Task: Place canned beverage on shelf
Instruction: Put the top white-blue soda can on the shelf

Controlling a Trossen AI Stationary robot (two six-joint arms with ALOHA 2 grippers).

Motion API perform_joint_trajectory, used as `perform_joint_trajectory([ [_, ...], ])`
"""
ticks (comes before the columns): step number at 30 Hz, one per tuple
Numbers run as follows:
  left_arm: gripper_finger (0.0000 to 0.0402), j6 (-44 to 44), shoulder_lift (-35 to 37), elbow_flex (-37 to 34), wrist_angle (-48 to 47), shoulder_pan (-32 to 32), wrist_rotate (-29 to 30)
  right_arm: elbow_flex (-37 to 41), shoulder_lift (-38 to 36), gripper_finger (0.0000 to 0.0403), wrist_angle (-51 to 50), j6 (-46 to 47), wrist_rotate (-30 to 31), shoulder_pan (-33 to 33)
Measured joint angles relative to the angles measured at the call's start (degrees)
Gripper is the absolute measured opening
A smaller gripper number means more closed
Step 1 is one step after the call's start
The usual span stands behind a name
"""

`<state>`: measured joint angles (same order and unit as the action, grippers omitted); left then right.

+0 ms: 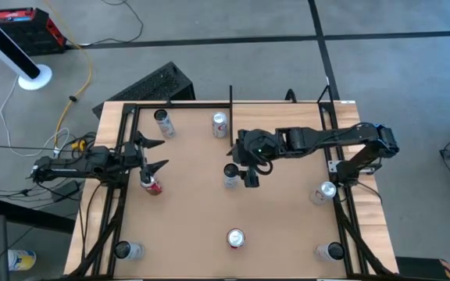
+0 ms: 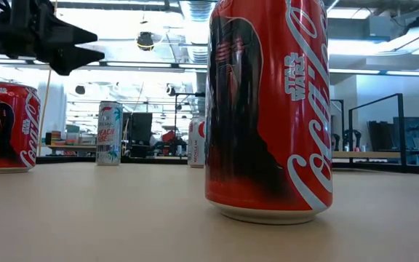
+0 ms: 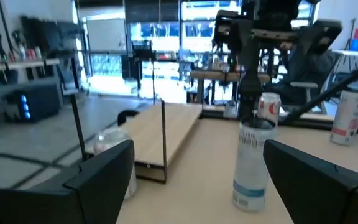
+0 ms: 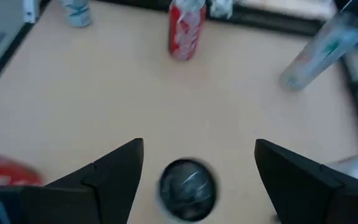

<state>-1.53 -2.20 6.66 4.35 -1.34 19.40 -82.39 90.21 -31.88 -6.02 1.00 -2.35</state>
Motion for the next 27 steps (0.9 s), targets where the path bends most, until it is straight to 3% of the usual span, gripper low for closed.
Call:
perform_joint_trajectory([
  [8, 0.0343, 6.72, -0.02, 0.00, -4.15, 0.00, 0.48, -0.01, 3.48, 0.0329, -3.63, -1.40, 0.24, -1.39],
  [16, 0.0343, 6.20, 0.00, 0.00, -3.55, 0.02, 0.79, 0.04, 7.53, 0.0329, -2.90, -4.97, 0.50, -1.00],
  [27, 0.0343, 3.66, 0.00, 0.00, -3.72, 0.02, 0.35, 0.04, 7.65, 0.0329, -3.58, -4.15, 0.42, 1.11],
])
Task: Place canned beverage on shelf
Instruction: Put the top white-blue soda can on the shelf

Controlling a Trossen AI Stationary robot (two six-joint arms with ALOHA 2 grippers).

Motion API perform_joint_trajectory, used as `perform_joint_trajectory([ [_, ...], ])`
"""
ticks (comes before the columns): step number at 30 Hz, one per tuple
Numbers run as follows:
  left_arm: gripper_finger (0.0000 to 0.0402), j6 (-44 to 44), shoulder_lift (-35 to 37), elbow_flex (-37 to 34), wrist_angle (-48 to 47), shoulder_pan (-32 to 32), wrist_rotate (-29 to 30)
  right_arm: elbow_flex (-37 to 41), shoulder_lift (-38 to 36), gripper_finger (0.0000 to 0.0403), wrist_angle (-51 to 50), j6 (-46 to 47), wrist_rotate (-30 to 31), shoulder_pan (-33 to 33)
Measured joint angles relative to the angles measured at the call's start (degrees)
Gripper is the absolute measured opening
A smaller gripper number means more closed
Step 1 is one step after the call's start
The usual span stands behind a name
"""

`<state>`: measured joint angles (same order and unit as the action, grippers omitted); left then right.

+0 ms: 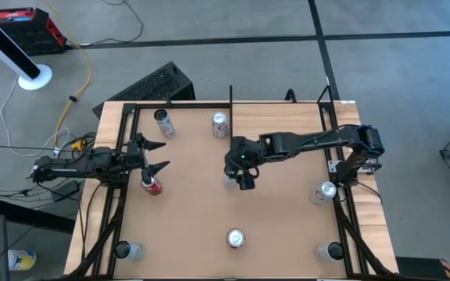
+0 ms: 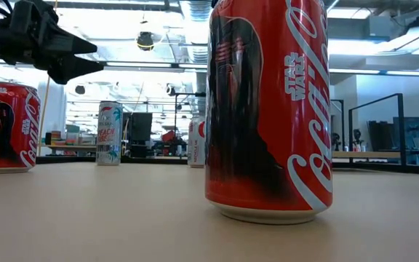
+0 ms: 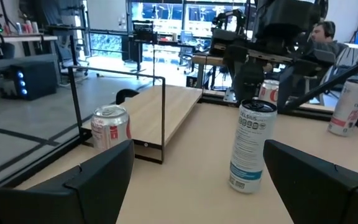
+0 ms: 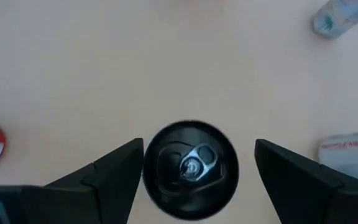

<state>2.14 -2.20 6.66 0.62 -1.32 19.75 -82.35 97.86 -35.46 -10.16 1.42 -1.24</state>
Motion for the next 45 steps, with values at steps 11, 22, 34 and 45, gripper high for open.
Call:
perform_joint_trajectory([
  [11, 0.0343, 0.07, 0.00, 0.00, -0.08, 0.02, -1.50, 0.00, 0.00, 0.0335, -0.86, -0.46, -0.03, 0.29],
  [22, 0.0343, -0.32, -0.02, 0.00, -0.20, 0.02, -1.49, 0.13, 0.83, 0.0336, -0.99, 0.92, -0.16, 0.27],
  [34, 0.0343, -0.67, -0.02, 0.00, 0.18, 0.02, -1.47, 0.13, 0.83, 0.0304, -2.56, 2.20, -0.16, 0.27],
  [45, 0.0343, -0.66, -0.02, 0.00, 0.10, 0.02, -1.44, 0.15, 0.52, 0.0288, -1.13, 0.24, -0.05, -0.28],
])
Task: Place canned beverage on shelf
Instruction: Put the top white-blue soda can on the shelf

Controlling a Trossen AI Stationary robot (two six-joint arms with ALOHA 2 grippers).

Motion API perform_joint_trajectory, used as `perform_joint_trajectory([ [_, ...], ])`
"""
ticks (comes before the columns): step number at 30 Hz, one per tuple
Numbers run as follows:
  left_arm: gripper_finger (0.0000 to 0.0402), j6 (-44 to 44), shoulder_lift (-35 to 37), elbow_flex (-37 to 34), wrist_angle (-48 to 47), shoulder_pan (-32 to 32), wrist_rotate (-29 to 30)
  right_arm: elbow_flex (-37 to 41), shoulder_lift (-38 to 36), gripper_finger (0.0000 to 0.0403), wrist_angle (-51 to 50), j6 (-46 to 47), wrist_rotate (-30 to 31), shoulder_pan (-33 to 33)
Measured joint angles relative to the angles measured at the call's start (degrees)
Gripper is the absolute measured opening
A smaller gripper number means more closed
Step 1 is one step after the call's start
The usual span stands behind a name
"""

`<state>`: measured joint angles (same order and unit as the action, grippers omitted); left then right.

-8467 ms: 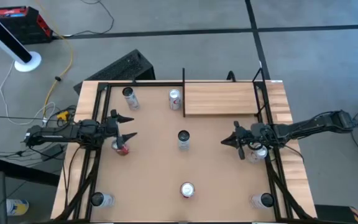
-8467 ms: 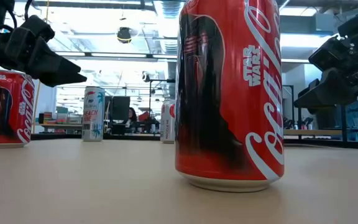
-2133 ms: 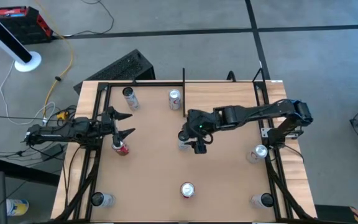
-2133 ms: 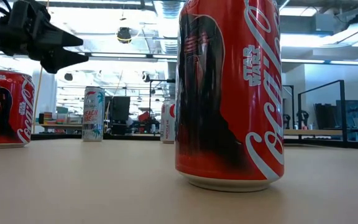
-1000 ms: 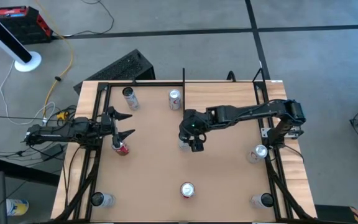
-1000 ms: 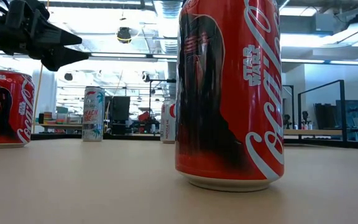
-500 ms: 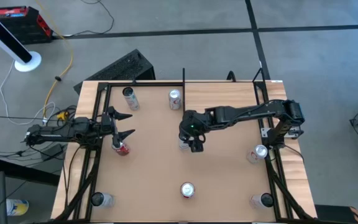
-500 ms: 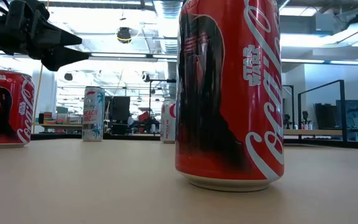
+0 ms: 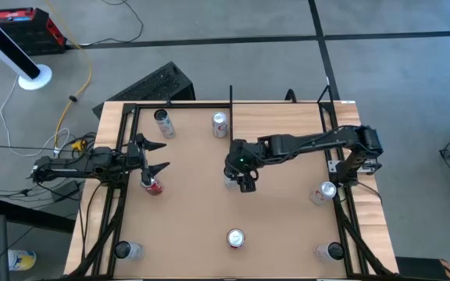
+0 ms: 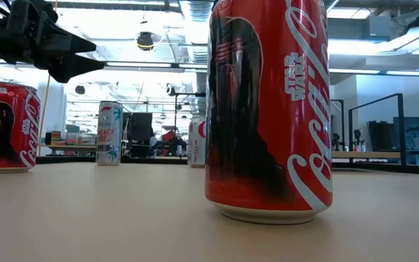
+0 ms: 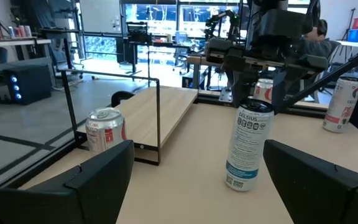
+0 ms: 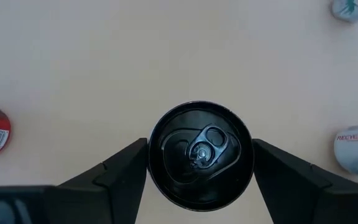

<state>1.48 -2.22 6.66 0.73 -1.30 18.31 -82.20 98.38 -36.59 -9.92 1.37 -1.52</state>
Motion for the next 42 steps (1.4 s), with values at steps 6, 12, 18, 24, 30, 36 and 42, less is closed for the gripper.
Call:
perform_joint_trajectory([
  [6, 0.0343, 0.07, 0.00, 0.00, -0.41, 0.00, 0.00, 0.04, -4.36, 0.0287, -1.83, -0.77, 0.09, 2.04],
  [12, 0.0343, -0.09, 0.00, 0.00, -0.39, 0.00, 0.01, 0.00, -8.91, 0.0287, -5.35, -1.10, 0.11, 7.99],
  [18, 0.0343, -0.13, 0.00, 0.01, -0.06, 0.00, 0.02, 0.00, -9.06, 0.0286, -5.98, -2.88, 0.17, 16.58],
  [24, 0.0343, -0.16, 0.01, 0.02, -0.02, 0.00, 0.04, -0.10, -8.58, 0.0286, -4.71, -6.65, 0.10, 23.52],
  [30, 0.0343, -1.01, 0.01, 0.02, 0.03, 0.00, 0.08, -2.82, -8.17, 0.0286, -4.14, -10.20, -1.98, 29.94],
  [36, 0.0343, -1.01, 0.00, 0.01, 0.06, 0.00, 0.11, -7.66, -4.11, 0.0286, -3.64, -12.48, -6.54, 35.29],
  [42, 0.0343, -0.98, 0.00, 0.02, 0.07, 0.00, 0.11, -14.65, 2.56, 0.0286, -7.31, -13.72, -8.77, 39.05],
])
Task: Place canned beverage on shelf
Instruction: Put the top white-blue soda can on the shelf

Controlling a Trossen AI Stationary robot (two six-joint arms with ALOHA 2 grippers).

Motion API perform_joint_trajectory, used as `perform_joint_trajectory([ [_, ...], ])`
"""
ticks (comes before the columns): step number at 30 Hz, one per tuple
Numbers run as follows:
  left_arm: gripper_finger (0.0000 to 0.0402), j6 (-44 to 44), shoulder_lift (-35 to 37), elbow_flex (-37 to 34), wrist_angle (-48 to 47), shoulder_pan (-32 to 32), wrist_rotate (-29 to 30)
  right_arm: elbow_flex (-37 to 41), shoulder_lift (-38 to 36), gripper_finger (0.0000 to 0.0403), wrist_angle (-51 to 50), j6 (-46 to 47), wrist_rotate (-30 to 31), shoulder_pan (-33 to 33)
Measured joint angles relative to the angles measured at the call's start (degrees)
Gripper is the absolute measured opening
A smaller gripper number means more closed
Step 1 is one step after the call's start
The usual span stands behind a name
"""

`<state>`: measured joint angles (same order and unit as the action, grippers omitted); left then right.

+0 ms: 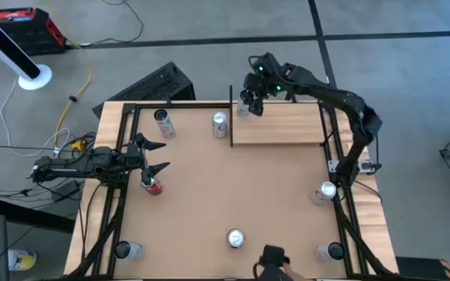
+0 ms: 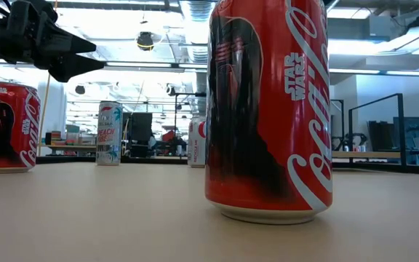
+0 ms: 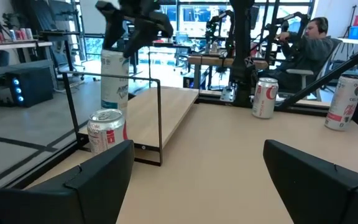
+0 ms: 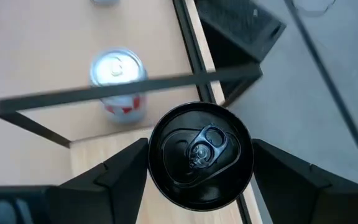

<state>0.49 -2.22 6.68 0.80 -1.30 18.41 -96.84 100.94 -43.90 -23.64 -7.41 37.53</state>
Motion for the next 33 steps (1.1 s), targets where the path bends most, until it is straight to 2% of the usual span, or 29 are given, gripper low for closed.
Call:
perform_joint_trajectory([
  [8, 0.0343, -0.29, 0.02, 0.00, -0.07, 0.00, -0.02, -5.77, 4.21, 0.0286, -3.46, -0.41, -1.64, 2.85],
  [13, 0.0343, -0.23, 0.02, 0.00, -0.26, -0.01, -0.07, -5.87, 4.49, 0.0286, -3.86, -0.41, -3.62, 4.14],
  [33, 0.0343, -0.05, 0.01, 0.00, -0.34, 0.00, -0.09, -5.85, 6.06, 0.0286, -3.90, -0.41, -5.04, 4.66],
])
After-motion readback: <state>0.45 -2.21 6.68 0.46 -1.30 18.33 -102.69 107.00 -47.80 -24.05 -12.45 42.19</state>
